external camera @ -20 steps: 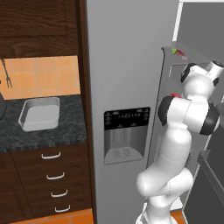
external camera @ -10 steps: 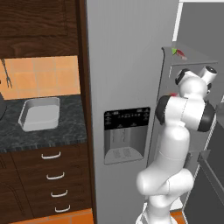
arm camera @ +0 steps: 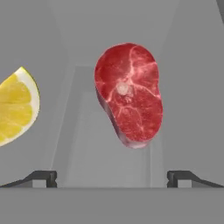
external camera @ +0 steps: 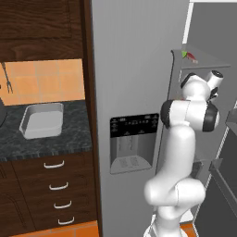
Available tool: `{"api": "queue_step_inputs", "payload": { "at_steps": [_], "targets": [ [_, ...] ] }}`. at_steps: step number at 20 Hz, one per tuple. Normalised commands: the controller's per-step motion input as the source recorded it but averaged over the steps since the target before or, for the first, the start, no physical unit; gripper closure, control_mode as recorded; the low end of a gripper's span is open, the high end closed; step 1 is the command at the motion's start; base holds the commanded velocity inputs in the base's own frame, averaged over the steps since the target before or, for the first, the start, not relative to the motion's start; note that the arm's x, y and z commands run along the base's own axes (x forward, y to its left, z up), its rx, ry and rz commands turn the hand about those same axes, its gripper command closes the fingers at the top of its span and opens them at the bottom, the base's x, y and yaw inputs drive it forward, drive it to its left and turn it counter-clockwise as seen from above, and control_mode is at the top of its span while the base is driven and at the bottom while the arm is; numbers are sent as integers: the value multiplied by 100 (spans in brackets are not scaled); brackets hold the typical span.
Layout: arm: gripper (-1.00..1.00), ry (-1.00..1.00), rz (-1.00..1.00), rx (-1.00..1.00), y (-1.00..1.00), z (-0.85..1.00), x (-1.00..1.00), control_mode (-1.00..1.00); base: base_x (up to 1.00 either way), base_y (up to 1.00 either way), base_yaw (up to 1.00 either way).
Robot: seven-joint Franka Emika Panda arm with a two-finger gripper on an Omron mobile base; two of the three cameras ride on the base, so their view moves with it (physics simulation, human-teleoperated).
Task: Place one lemon wedge and one steak in each tupperware on the nearby counter, to pack two identical lunches.
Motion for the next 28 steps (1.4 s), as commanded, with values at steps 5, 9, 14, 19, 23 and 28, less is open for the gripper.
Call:
{"api": "queue_step_inputs", "payload": {
  "at_steps": [5,9,14,19,23,28],
  "targets": [
    [-100,0,0,0,-5,-24,35,-100,0,0,0],
    [-100,0,0,0,-6,-28,30,-100,0,0,0],
    [-100,0,0,0,-18,-28,37,-100,0,0,0],
    [100,0,0,0,0,-21,43,-100,0,0,0],
    [100,0,0,0,3,-24,30,-100,0,0,0],
    [100,-1,0,-3,25,-15,-39,-100,0,0,0]
  ]
}}
